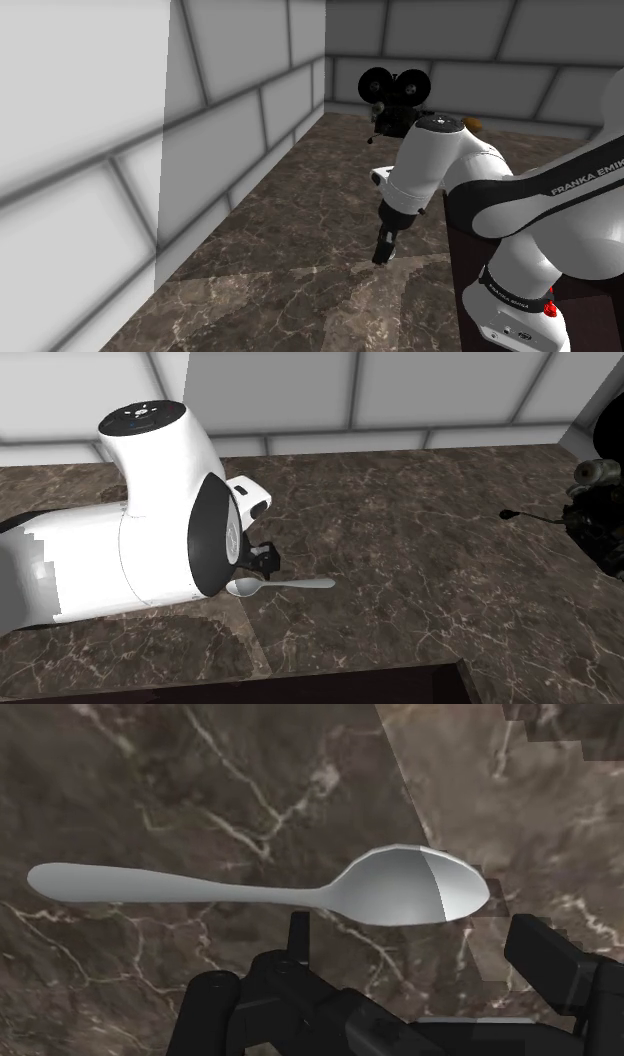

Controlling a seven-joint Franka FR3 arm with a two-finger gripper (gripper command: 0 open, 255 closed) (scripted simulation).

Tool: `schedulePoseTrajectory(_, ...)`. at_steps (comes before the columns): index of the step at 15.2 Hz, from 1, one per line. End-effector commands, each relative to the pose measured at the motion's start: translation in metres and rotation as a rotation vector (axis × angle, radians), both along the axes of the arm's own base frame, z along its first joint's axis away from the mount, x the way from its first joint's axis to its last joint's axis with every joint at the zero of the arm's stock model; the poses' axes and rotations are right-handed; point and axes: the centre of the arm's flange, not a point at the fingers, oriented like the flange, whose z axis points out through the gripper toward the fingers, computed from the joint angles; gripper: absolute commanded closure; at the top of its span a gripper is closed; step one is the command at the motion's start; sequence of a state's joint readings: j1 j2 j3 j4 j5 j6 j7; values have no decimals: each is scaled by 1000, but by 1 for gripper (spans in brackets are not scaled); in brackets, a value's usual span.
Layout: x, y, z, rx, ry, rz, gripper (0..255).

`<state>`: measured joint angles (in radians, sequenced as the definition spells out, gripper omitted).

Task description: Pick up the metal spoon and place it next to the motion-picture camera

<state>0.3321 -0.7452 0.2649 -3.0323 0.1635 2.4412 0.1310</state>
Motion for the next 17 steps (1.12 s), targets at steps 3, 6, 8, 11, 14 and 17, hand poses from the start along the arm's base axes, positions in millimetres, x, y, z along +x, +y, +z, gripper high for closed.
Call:
schedulePoseTrajectory(3, 1, 0, -2, 0, -1, 0, 0)
schedulePoseTrajectory(6, 1, 0, -2, 0, -1, 0, 0)
schedulePoseTrajectory(8, 1, 0, -2, 0, -1, 0, 255)
schedulePoseTrajectory(11, 1, 0, -2, 0, -1, 0, 255)
schedulePoseTrajectory(14, 1, 0, -2, 0, -1, 0, 255)
schedulePoseTrajectory(17, 1, 0, 4, 0, -1, 0, 255)
